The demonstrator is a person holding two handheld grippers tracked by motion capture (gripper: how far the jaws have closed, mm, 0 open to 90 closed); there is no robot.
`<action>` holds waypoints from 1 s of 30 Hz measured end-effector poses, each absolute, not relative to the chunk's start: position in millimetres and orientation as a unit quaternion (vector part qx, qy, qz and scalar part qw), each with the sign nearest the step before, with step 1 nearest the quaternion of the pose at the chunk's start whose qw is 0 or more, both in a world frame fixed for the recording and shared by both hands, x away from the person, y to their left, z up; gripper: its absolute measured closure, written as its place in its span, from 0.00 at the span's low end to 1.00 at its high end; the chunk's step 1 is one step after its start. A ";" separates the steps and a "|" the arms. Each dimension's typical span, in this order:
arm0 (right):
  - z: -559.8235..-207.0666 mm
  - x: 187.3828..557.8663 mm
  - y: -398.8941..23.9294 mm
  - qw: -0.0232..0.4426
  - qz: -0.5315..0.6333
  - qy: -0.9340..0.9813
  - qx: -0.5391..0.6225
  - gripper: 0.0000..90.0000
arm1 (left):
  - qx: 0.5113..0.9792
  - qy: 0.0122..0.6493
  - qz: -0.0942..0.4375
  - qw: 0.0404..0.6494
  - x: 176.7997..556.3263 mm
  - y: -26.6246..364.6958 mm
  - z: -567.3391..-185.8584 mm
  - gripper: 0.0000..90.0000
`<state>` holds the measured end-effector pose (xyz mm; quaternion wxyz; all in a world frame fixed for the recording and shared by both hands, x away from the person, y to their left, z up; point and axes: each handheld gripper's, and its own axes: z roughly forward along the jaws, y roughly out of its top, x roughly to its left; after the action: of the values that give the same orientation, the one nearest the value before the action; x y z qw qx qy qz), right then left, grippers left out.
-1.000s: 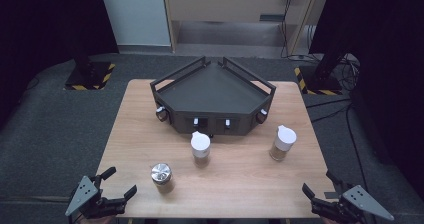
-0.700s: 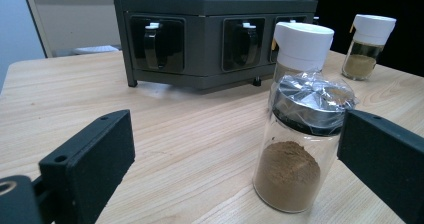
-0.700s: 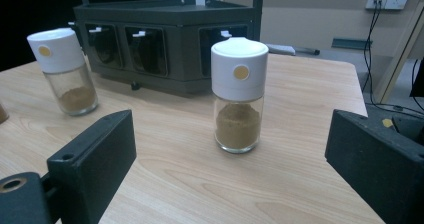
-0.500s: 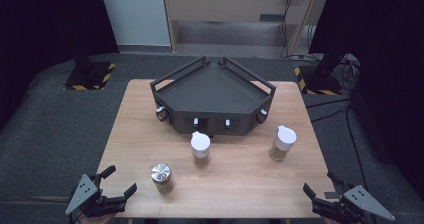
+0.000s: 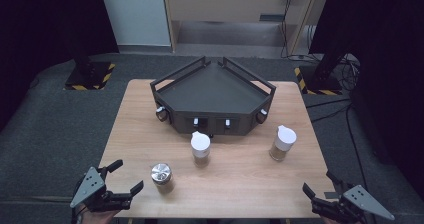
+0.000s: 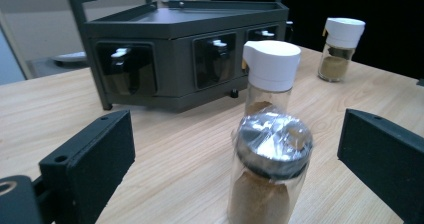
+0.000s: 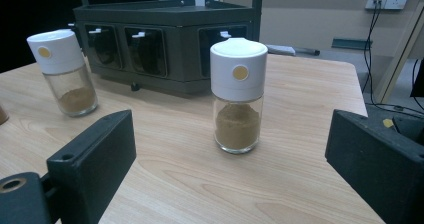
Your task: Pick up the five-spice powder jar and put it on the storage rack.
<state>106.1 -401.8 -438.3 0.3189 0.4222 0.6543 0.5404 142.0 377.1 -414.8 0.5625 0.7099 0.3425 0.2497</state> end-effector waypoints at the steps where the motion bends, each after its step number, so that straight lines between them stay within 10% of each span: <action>1: -438.1 106.1 -401.7 0.319 0.540 0.655 0.422 0.07 | 0.712 0.340 0.246 0.563 144.8 376.1 -412.0 0.00; 30: -439.1 105.5 -403.7 0.317 0.543 0.651 0.425 0.07 | 0.768 0.311 0.186 0.527 182.9 350.5 -391.6 0.01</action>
<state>105.5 -403.7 -439.1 0.3170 0.4251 0.6511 0.5431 182.9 350.5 -391.6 0.5273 0.7685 0.3110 0.1863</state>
